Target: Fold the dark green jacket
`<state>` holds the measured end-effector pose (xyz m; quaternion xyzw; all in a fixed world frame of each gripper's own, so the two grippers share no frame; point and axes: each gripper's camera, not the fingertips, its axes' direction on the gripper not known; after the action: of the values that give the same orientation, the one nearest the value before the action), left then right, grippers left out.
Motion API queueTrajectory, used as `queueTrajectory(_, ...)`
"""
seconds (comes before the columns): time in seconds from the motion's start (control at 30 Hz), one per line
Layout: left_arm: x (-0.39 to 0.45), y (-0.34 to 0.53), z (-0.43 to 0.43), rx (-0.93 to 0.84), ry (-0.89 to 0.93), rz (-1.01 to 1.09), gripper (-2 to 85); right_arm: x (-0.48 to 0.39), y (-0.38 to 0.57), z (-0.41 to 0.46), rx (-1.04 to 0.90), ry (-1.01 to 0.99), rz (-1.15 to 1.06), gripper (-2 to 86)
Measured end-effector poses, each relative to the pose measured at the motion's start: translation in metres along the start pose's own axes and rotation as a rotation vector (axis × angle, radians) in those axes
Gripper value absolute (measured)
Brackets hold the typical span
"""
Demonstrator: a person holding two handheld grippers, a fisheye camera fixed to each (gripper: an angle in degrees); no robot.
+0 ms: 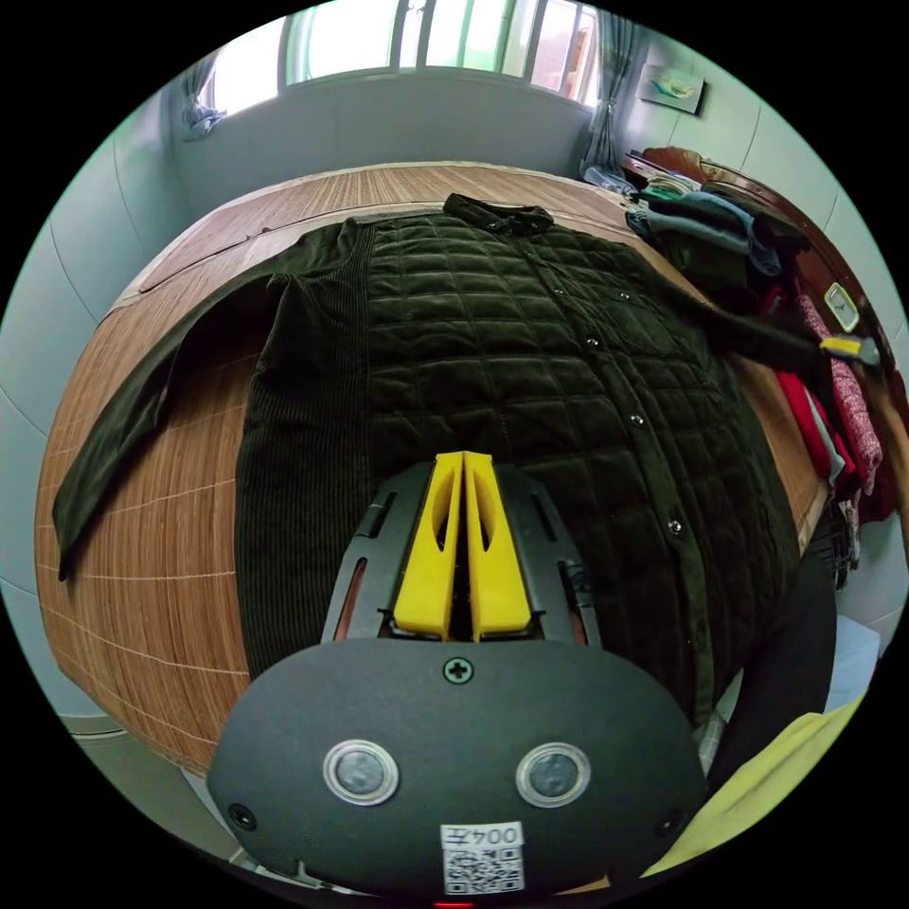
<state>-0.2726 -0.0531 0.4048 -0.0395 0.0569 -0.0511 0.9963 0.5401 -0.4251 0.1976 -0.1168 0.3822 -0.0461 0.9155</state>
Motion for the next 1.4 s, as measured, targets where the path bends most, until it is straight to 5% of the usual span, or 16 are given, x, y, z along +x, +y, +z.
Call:
queueTrajectory(0.2, 0.006, 0.001, 0.002, 0.0, -0.038, 0.019, 0.6, 0.006, -0.048, 0.098, -0.303, -0.034, 0.048, 4.2)
queueTrajectory(0.33, 0.001, 0.001, 0.004, -0.002, -0.012, 0.004, 0.6, 0.016, -0.025, 0.1, -0.258, -0.127, 0.176, 8.2)
queueTrajectory(0.43, -0.002, 0.001, 0.005, -0.002, 0.0, -0.002, 0.6, 0.031, 0.023, 0.063, -0.064, -0.456, 0.297, 9.6)
queueTrajectory(0.5, -0.002, 0.001, 0.005, -0.002, -0.005, -0.001, 0.6, 0.009, 0.069, 0.037, 0.054, -0.856, 0.248, 9.7)
queueTrajectory(0.6, -0.003, -0.001, 0.005, -0.009, -0.013, 0.004, 0.6, -0.06, 0.117, 0.027, -0.041, -1.102, 0.074, 10.8)
queueTrajectory(0.83, -0.024, 0.002, -0.025, -0.05, 0.001, -0.102, 0.7, -0.127, 0.192, 0.036, -0.127, -1.242, 0.056, 11.8)
queueTrajectory(1.4, -0.064, 0.079, -0.039, -0.077, -0.094, -0.124, 0.2, -0.175, 0.24, 0.01, -0.163, -1.152, 0.057, 5.8)
